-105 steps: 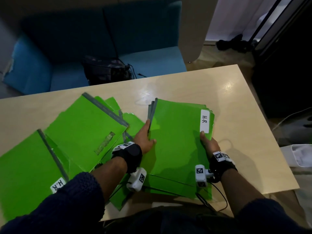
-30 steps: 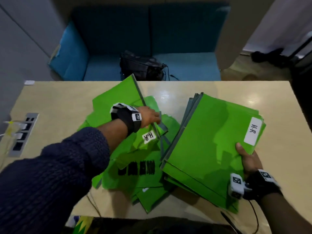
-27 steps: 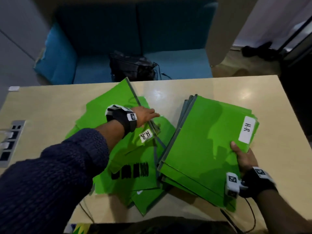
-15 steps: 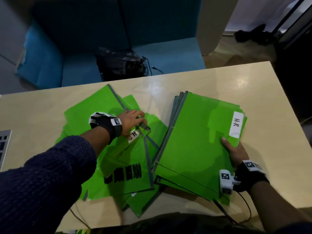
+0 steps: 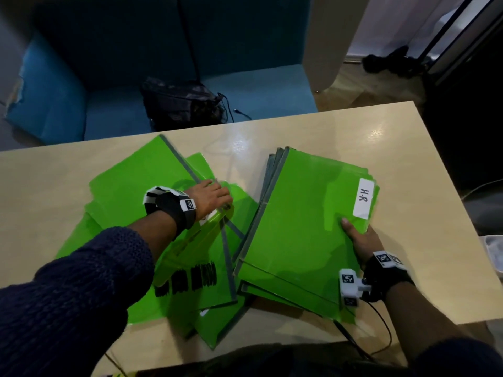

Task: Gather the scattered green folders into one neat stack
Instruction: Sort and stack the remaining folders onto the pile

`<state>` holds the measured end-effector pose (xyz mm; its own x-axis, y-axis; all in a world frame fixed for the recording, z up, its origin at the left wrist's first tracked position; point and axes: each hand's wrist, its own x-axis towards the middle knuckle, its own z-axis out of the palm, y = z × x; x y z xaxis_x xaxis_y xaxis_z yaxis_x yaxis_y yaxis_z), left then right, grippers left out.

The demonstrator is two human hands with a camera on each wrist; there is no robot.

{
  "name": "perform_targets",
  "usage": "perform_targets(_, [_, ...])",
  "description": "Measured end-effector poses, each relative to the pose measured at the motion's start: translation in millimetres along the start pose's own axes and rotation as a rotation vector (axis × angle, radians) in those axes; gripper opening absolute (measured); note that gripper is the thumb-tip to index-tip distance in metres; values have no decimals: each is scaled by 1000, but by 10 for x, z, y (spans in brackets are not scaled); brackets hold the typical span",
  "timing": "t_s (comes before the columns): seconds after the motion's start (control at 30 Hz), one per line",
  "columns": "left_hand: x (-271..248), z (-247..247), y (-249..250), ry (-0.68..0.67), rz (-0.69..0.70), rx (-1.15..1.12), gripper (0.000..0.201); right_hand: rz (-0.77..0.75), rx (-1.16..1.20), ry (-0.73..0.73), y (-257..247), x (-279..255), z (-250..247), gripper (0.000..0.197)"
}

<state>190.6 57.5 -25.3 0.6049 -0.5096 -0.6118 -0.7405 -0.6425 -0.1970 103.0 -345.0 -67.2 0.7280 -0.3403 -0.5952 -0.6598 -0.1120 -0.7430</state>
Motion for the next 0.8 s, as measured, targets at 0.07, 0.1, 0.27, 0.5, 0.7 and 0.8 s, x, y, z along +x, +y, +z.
perform_targets(0.07, [19, -4, 10, -11, -12, 15, 66, 10, -9, 14, 49, 42, -5, 98])
perform_targets(0.1, [27, -12, 9, -24, -13, 19, 68, 10, -8, 10, 56, 54, -2, 95])
perform_targets(0.27, [-13, -77, -35, 4, 44, 27, 63, 13, 15, 27, -9, 28, 23, 61])
perform_targets(0.5, [-215, -387, -157, -47, 72, -109, 32, 19, 66, 2, 6, 57, 8, 58])
perform_targets(0.7, [-609, -1223, -579, 43, -42, -467, 13, 1, 75, -19, -33, -3, 13, 68])
perform_targets(0.8, [-825, -1680, -753, 310, -55, -673, 13, 6, 57, -25, -26, -29, 0, 61])
